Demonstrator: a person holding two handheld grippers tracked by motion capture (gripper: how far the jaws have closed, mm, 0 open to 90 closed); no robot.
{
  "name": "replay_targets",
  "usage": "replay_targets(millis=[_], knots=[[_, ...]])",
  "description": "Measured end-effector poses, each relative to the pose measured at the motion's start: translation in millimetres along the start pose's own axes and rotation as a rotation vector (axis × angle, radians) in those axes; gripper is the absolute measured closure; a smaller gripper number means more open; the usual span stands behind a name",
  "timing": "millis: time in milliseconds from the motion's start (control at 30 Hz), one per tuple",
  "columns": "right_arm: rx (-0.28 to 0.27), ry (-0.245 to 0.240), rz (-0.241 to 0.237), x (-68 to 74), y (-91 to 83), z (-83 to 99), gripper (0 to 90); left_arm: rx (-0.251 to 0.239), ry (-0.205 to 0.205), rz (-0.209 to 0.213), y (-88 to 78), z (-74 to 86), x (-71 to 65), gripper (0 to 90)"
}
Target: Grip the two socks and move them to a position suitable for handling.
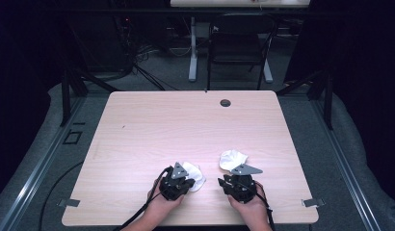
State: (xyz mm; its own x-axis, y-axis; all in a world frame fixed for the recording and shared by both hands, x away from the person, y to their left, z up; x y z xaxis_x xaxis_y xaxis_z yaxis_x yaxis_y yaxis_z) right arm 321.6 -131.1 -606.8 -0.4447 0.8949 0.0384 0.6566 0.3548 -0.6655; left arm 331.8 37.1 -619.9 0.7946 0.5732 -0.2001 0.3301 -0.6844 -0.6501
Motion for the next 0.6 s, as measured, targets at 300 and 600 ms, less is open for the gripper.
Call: replay_targets(millis=[300, 600], knots=[[0.009, -0.016, -0.026, 10.1, 4.9, -2.9, 75.7, -0.062, -0.038, 0.019, -12.0, -12.1, 2.4, 89.1], [0.028, -0.078, -0.1, 47.2, 24.6, -10.5, 90.0, -0.082, -0.043, 0.019, -14.6, -13.9, 3.3, 89.1]])
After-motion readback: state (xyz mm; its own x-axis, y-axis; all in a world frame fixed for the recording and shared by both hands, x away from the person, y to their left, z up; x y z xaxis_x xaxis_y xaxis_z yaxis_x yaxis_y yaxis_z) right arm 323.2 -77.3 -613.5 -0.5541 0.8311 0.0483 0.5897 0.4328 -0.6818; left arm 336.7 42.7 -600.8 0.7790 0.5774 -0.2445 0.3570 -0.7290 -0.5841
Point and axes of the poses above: each handheld gripper's, and its own axes: y roughly forward along the jaws, z roughly out of its underside, x roughly to its left, the point moved 7 cm from there along y, roughly forward along the jaws, and after that the axes turned 8 degrees about z, right-handed, at the moved point
